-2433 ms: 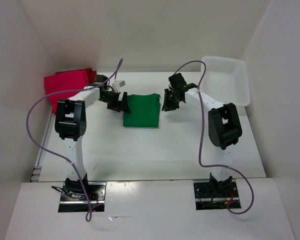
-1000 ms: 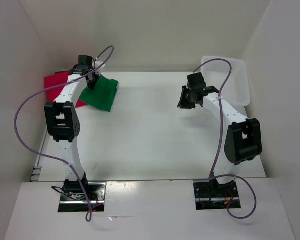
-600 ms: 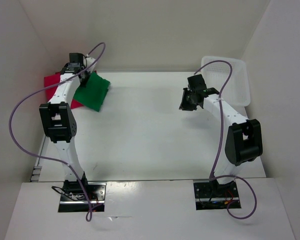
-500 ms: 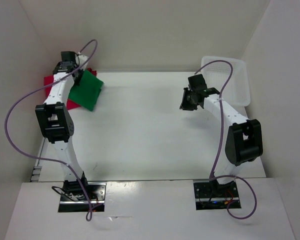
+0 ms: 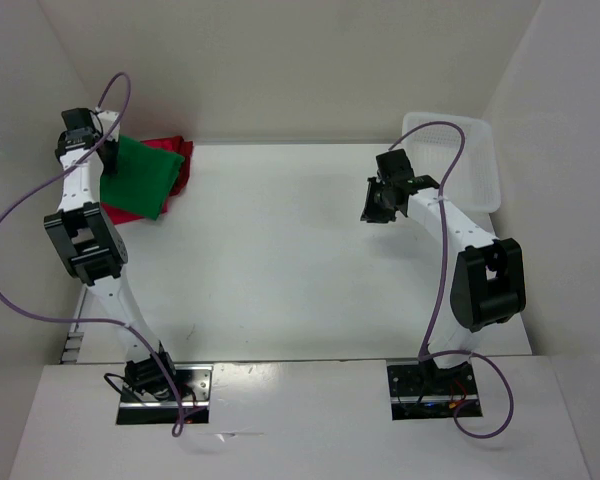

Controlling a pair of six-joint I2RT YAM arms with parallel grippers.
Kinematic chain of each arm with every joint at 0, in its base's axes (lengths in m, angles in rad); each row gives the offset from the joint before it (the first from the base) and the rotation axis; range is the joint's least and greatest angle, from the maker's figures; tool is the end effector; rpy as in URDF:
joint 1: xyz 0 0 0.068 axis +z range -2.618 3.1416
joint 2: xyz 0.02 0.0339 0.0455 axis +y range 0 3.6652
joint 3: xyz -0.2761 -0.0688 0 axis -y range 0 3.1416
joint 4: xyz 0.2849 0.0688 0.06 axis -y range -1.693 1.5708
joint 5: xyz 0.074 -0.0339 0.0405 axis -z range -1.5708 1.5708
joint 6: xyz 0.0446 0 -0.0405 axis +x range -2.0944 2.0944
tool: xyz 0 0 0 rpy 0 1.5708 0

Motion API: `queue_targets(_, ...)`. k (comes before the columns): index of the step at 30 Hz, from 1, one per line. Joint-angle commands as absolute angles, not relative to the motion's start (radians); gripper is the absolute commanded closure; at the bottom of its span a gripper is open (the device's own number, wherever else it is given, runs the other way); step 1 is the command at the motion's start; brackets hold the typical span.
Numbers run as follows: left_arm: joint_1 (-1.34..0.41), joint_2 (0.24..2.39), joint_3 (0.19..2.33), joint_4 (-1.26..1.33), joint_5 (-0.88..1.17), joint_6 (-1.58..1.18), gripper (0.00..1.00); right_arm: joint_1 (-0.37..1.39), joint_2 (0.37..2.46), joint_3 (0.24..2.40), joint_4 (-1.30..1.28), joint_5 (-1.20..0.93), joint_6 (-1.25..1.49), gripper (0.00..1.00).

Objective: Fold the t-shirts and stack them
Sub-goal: Put the neatly folded tshirt into the corner of the board with the left arm

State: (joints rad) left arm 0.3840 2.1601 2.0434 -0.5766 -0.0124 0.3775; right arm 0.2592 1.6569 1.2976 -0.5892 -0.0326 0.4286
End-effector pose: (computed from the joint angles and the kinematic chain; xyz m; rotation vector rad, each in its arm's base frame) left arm 0.5140 0.2083 0.2937 -0.0142 2.2983 0.4140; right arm 0.3869 0.1041 0.2482 0.2023 2.5404 0.3154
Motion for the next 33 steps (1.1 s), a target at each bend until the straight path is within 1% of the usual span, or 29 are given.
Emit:
queue_targets(1, 0.4, 2.256, 2.101, -0.584, 0.052, 0.336, 1.0, 0.253, 1.643, 1.341, -0.626, -0.005, 0.41, 0.74)
queue_targets(3, 0.413, 2.316, 2.144, -0.597, 0.052, 0.302, 0.99, 0.253, 1.654, 1.353, -0.636, -0.005, 0.41, 0.74)
queue_targets(4, 0.423, 2.333, 2.161, -0.597, 0.042, 0.29, 0.94, 0.253, 1.654, 1.365, -0.637, -0.005, 0.41, 0.74)
queue_targets(5, 0.423, 2.362, 2.175, -0.61, 0.041, 0.266, 0.78, 0.253, 1.654, 1.365, -0.637, -0.014, 0.41, 0.74)
queue_targets(7, 0.445, 2.372, 2.197, -0.621, 0.032, 0.255, 0.63, 0.253, 1.654, 1.374, -0.637, -0.024, 0.41, 0.74)
queue_targets(9, 0.445, 2.381, 2.206, -0.621, 0.008, 0.242, 0.46, 0.253, 1.654, 1.374, -0.646, -0.025, 0.419, 0.74)
queue_targets(12, 0.454, 2.367, 2.194, -0.612, -0.017, 0.232, 0.37, 0.253, 1.654, 1.374, -0.646, -0.034, 0.419, 0.74)
queue_targets(13, 0.463, 2.349, 2.171, -0.601, -0.029, 0.223, 0.33, 0.253, 1.654, 1.374, -0.646, -0.034, 0.419, 0.74)
queue_targets(15, 0.463, 2.318, 2.132, -0.575, -0.041, 0.222, 0.29, 0.264, 1.654, 1.374, -0.655, -0.034, 0.419, 0.74)
queue_targets(16, 0.463, 2.275, 2.09, -0.556, -0.041, 0.222, 0.21, 0.264, 1.654, 1.374, -0.655, -0.034, 0.419, 0.74)
queue_targets(17, 0.463, 2.252, 2.07, -0.546, -0.052, 0.222, 0.15, 0.273, 1.654, 1.374, -0.666, -0.025, 0.419, 0.74)
queue_targets(19, 0.463, 2.179, 2.036, -0.546, -0.052, 0.222, 0.09, 0.273, 1.645, 1.374, -0.675, -0.012, 0.419, 0.74)
queue_targets(21, 0.454, 2.131, 2.003, -0.546, -0.052, 0.222, 0.0, 0.273, 1.62, 1.374, -0.675, -0.002, 0.419, 0.73)
queue_targets(22, 0.454, 2.082, 2.003, -0.567, -0.052, 0.232, 0.0, 0.273, 1.597, 1.365, -0.684, 0.008, 0.419, 0.7)
queue_targets(24, 0.442, 2.028, 1.973, -0.592, -0.041, 0.244, 0.0, 0.273, 1.569, 1.355, -0.684, 0.02, 0.419, 0.52)
queue_targets(25, 0.427, 1.964, 1.961, -0.619, -0.014, 0.276, 0.0, 0.273, 1.556, 1.342, -0.684, 0.02, 0.419, 0.38)
queue_targets(26, 0.417, 1.929, 1.93, -0.632, 0.004, 0.291, 0.0, 0.273, 1.527, 1.329, -0.695, 0.034, 0.419, 0.21)
queue_targets(27, 0.394, 1.855, 1.91, -0.646, 0.027, 0.308, 0.0, 0.273, 1.513, 1.328, -0.709, 0.043, 0.405, 0.0)
queue_targets(29, 0.358, 1.778, 1.864, -0.693, 0.092, 0.377, 0.0, 0.273, 1.474, 1.309, -0.739, 0.052, 0.396, 0.0)
queue_targets(30, 0.335, 1.74, 1.8, -0.71, 0.103, 0.405, 0.0, 0.273, 1.462, 1.308, -0.75, 0.061, 0.396, 0.0)
queue_targets(31, 0.275, 1.665, 1.761, -0.739, 0.103, 0.435, 0.0, 0.273, 1.45, 1.293, -0.759, 0.061, 0.385, 0.0)
queue_targets(33, 0.207, 1.596, 1.666, -0.75, 0.103, 0.512, 0.0, 0.273, 1.401, 1.263, -0.773, 0.061, 0.385, 0.0)
